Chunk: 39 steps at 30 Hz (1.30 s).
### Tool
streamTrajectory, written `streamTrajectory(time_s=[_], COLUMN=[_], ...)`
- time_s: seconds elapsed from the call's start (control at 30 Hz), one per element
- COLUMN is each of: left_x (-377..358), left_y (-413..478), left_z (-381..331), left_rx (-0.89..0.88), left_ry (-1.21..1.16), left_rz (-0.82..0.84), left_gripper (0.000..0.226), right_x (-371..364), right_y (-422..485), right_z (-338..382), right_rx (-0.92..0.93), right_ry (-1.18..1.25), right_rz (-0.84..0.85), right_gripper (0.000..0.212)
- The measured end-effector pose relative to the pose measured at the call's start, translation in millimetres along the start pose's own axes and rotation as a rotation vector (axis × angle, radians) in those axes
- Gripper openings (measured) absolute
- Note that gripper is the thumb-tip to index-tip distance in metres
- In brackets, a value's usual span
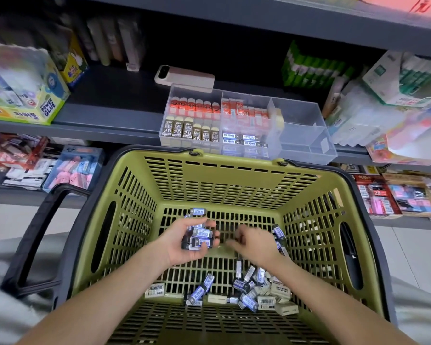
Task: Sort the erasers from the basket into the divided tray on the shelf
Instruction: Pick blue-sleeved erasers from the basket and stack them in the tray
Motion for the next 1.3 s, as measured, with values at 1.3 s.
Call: streamTrajectory(time_s=[1.3], left_x=[-63.8], left_y=[-124.5], left_z=[-149.3], left_rx=[-0.521], left_ry=[-0.245], left_rz=[0.36], left_gripper=[0.025], right_x=[207.8], right_y=[111.3], right_z=[55.7], right_rx=[0.189], right_ry=[0.442], right_rz=[-0.037], right_gripper=[0.018])
Point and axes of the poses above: each hand's wrist, its own y-axis towards the middle knuckle, its own x-axis out of the back of the hand, z = x × y, the point moved 5 cm from there along y, towards the middle knuckle, and after that the axes turned 7 degrees about -z, right-handed, at the moved point
